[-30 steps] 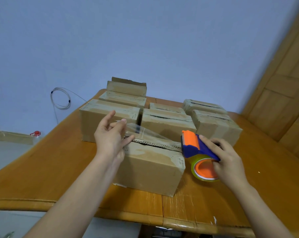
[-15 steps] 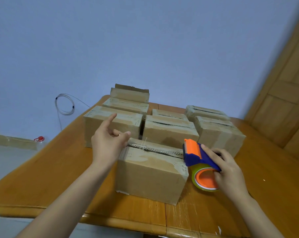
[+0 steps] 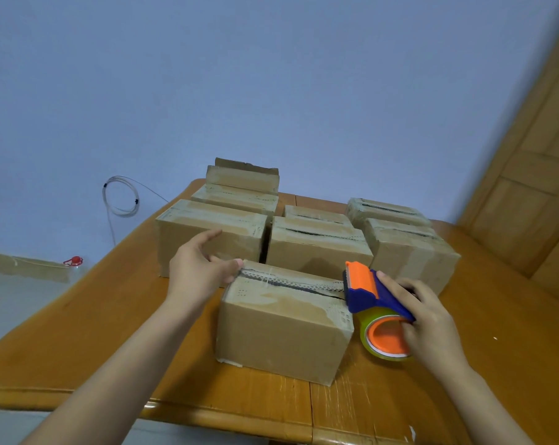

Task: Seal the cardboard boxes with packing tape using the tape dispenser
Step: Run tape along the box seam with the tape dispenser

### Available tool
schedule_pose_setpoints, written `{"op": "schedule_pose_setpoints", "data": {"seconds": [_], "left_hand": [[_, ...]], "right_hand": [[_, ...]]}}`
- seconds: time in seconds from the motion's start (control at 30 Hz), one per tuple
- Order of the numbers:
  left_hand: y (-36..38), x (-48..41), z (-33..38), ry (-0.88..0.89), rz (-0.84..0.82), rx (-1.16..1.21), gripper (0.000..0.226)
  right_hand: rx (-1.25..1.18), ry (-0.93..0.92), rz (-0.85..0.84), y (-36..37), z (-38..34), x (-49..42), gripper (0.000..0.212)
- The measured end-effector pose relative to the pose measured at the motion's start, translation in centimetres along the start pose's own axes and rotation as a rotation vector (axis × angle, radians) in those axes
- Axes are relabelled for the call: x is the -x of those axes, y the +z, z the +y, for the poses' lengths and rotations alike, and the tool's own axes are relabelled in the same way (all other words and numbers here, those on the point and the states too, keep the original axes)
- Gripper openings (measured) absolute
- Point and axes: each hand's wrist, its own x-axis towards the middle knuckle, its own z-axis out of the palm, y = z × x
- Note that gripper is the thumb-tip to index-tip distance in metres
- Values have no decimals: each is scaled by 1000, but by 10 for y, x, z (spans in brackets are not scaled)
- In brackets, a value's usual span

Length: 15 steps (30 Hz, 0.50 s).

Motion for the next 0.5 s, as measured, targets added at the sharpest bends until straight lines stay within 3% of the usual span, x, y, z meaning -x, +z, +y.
{"op": "schedule_pose_setpoints", "data": {"seconds": [0.5], "left_hand": [[-2,-10,-16,-117,-44,34,57]], "right_hand": [[-40,22,-22,2,2,3,98]]}}
